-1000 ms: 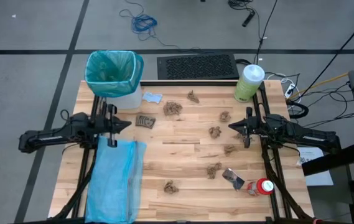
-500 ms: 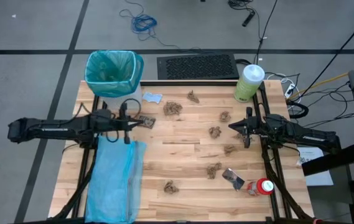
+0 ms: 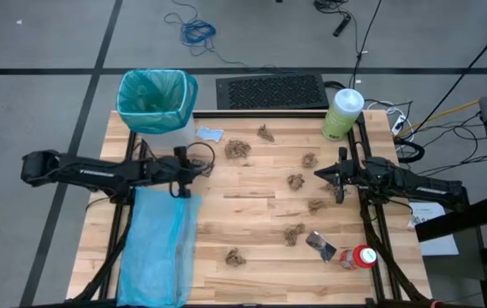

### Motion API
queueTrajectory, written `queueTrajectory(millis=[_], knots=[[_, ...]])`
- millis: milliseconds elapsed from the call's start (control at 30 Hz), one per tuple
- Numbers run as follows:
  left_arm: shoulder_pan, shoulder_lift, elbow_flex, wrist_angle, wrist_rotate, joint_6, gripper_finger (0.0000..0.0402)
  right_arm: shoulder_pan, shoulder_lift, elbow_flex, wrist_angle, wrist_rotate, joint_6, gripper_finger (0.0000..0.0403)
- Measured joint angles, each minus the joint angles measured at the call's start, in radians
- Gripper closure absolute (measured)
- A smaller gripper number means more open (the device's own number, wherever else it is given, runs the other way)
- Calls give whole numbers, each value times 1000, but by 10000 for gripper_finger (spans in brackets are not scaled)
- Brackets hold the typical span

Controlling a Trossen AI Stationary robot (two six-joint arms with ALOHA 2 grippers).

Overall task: Place trash/remove bag and relplace
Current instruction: Put the brown cardboard paper into the blue trash bag inside the white trash bin

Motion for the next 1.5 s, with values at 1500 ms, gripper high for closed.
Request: queueTrajectory(millis=[1500], knots=[[-39,380,307,-127,-304,25,399,0,0,0,13,0,315,403]])
